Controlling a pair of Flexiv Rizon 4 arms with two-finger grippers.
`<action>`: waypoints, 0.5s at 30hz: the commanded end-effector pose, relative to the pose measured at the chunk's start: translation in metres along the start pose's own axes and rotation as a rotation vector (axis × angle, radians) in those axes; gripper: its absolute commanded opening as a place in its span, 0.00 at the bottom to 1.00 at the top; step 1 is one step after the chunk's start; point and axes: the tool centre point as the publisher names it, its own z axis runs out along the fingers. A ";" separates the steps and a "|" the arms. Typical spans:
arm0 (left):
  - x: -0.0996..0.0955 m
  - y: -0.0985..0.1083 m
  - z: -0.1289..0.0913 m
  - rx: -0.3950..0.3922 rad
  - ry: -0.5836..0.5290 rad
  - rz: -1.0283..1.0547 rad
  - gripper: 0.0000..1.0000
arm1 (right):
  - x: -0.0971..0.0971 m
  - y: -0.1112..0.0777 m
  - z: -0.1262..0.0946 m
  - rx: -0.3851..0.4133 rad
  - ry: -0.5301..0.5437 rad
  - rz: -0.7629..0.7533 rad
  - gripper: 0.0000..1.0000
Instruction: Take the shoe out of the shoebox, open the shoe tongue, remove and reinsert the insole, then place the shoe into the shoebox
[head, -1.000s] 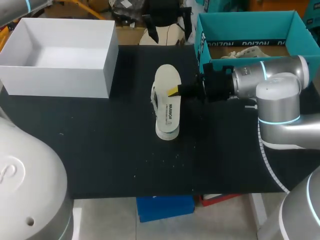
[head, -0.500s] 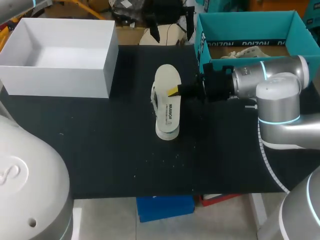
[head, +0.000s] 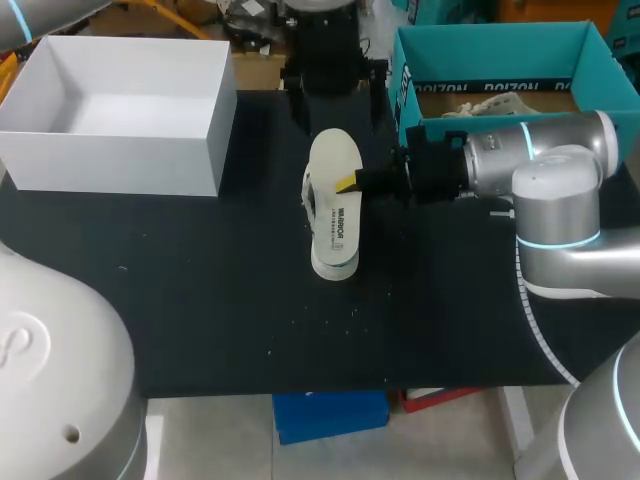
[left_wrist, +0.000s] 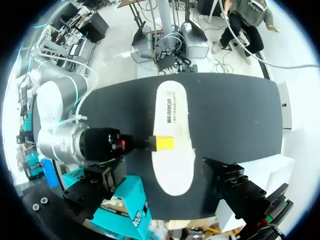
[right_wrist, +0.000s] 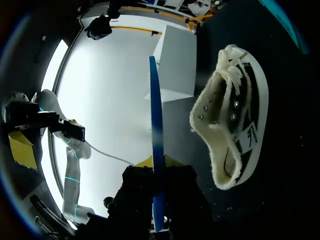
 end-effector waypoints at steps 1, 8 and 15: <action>0.002 -0.034 0.002 -0.068 -0.011 -0.002 1.00 | 0.000 0.000 0.002 -0.003 0.000 0.000 0.00; 0.002 -0.065 0.013 -0.065 -0.029 -0.024 1.00 | 0.000 0.000 0.002 -0.003 0.000 0.000 0.00; 0.015 -0.085 0.022 -0.101 -0.219 -0.063 1.00 | 0.000 0.000 0.002 -0.003 0.000 0.000 0.00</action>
